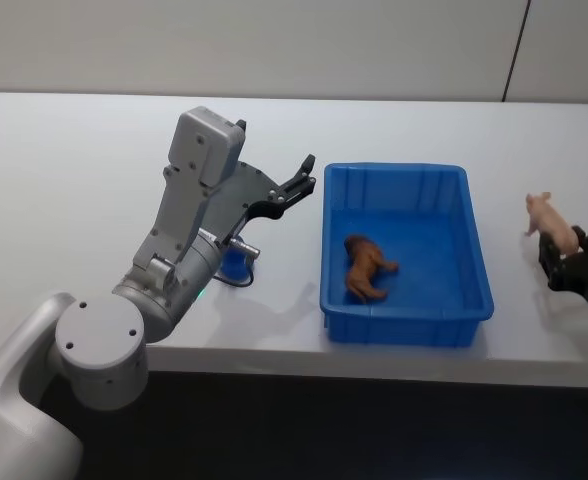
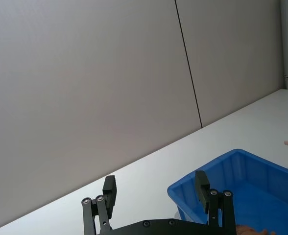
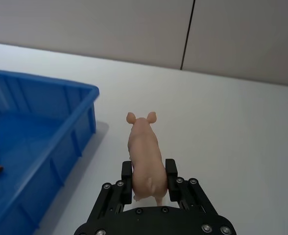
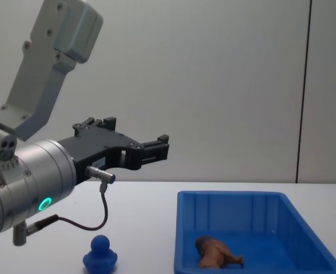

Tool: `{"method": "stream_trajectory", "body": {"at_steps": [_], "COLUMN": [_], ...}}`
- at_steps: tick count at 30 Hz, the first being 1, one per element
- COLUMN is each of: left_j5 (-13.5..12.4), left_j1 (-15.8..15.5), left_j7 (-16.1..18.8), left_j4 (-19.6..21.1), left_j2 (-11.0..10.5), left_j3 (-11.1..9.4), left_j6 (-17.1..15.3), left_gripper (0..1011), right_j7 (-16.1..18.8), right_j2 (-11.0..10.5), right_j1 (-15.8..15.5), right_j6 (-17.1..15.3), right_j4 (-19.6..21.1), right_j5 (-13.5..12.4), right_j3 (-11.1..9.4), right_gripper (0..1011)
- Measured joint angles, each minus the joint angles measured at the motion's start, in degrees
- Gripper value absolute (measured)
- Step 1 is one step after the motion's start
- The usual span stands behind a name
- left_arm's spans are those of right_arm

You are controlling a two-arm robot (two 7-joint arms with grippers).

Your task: Pick up the two dolls from the table and place them into the box.

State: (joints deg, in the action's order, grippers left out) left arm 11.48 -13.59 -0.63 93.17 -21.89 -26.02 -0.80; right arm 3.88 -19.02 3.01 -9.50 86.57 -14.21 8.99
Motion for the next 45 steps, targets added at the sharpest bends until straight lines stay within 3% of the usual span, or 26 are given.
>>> {"method": "stream_trajectory", "body": {"at_steps": [11, 17, 33, 40, 43, 44, 45], "left_j5": [0.00, 0.00, 0.00, 0.00, 0.00, 0.00, 0.00], "left_j1": [0.00, 0.00, 0.00, 0.00, 0.00, 0.00, 0.00], "left_j7": [0.00, 0.00, 0.00, 0.00, 0.00, 0.00, 0.00], "left_j4": [0.00, 0.00, 0.00, 0.00, 0.00, 0.00, 0.00], "left_j2": [0.00, 0.00, 0.00, 0.00, 0.00, 0.00, 0.00], "left_j3": [0.00, 0.00, 0.00, 0.00, 0.00, 0.00, 0.00], "left_j6": [0.00, 0.00, 0.00, 0.00, 0.00, 0.00, 0.00], "left_gripper": [1001, 1001, 1001, 1001, 1001, 1001, 1001], "right_j7": [2.89, 5.88, 13.18, 14.03, 14.06, 14.06, 14.06], "right_j2": [-0.03, 0.48, 3.62, 4.52, 4.66, 4.69, 4.70], "right_j1": [-0.31, 0.22, 4.14, 5.39, 5.65, 5.70, 5.73], "right_j6": [4.57, 5.35, 1.62, 0.24, 0.17, 0.18, 0.22], "right_j4": [4.51, 6.69, 7.96, 7.18, 7.01, 6.99, 6.99], "right_j5": [1.60, 2.21, 6.37, 8.47, 8.98, 9.15, 9.25], "right_j3": [0.35, 1.01, 4.15, 4.99, 5.14, 5.17, 5.19], "right_gripper": [383, 384, 405, 653, 712, 790, 790]}}
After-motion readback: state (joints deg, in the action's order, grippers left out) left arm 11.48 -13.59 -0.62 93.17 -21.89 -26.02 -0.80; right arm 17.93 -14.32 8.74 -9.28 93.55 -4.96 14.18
